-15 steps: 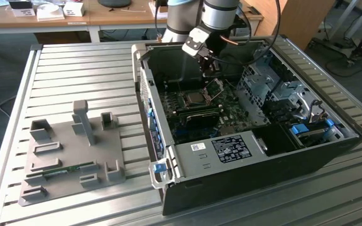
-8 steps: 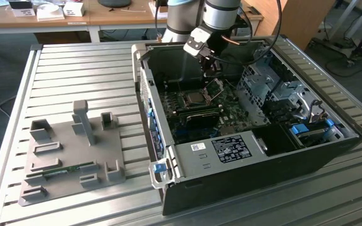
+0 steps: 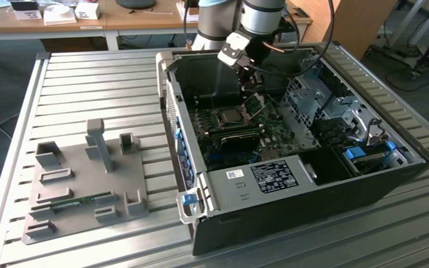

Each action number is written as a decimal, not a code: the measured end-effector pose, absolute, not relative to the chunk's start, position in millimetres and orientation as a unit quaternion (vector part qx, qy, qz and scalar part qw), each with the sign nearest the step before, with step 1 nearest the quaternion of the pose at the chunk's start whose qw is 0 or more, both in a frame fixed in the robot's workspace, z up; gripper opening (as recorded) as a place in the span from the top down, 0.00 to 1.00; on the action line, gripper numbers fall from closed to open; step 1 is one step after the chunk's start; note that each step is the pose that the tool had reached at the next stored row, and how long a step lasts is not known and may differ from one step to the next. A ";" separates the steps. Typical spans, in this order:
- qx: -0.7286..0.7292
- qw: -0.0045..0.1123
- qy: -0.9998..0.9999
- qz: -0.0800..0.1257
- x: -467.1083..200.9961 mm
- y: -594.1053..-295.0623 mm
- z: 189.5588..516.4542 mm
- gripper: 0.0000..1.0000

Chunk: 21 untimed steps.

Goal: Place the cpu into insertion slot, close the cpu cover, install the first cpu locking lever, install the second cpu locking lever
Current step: 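Close the cpu cover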

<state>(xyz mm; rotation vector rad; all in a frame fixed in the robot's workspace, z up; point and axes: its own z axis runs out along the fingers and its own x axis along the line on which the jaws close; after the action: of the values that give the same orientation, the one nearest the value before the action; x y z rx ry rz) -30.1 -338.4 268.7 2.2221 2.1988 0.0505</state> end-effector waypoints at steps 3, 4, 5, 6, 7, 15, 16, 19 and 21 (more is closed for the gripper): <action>0.711 0.008 0.703 0.016 -28.3 -338.4 268.7 0.89; 0.711 0.008 0.703 0.016 -27.7 -338.4 268.7 0.89; 0.711 0.008 0.703 0.016 -27.0 -338.4 268.7 0.89; 0.711 0.008 0.703 0.016 -26.3 -338.4 268.7 0.89; 0.711 0.008 0.703 0.016 -25.6 -338.4 268.7 0.89; 0.711 0.008 0.703 0.016 -22.2 -338.3 268.7 0.89; 0.711 0.008 0.703 0.016 -22.2 -338.3 268.7 0.89; 0.711 0.008 0.703 0.016 -21.9 -338.3 268.7 0.89; 0.711 0.008 0.703 0.016 -20.7 -338.3 268.7 0.89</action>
<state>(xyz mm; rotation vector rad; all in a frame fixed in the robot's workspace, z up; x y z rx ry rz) -20.7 -338.3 268.7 2.2223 2.1987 0.0507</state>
